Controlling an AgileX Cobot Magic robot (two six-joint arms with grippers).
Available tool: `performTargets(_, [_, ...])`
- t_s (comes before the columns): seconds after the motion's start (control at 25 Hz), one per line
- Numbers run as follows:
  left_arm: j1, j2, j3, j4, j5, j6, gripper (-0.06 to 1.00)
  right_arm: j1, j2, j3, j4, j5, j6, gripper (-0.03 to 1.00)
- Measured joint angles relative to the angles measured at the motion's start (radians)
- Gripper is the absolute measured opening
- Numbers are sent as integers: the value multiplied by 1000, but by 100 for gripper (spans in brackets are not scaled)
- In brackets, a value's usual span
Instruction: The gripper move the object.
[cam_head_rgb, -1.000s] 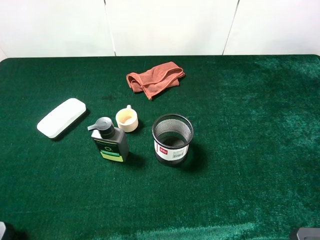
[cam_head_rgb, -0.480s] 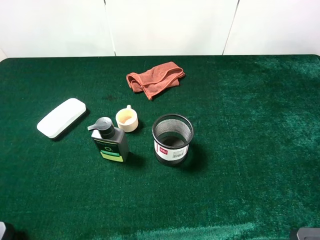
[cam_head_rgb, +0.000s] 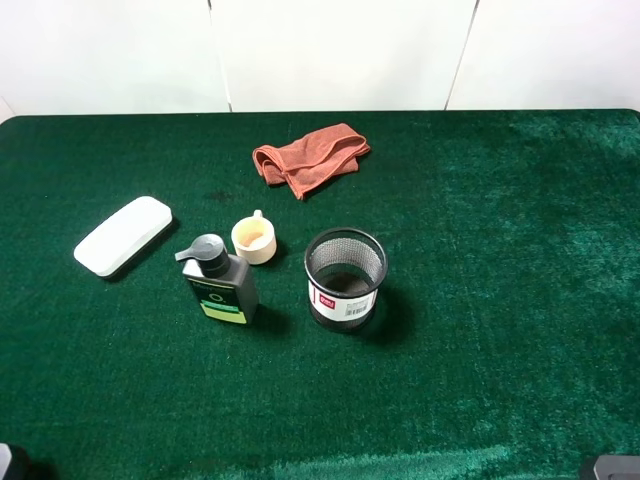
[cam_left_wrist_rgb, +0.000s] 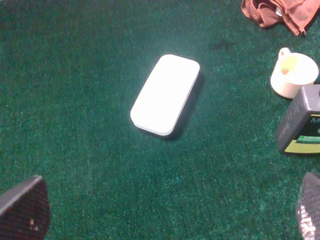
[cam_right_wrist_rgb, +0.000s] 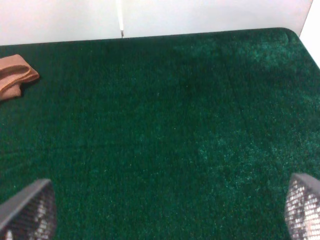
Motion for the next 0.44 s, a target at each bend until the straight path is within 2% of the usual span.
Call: performTargets(0.44, [0, 0, 0, 0, 0, 0, 99, 0, 0, 0, 0, 0, 0, 69])
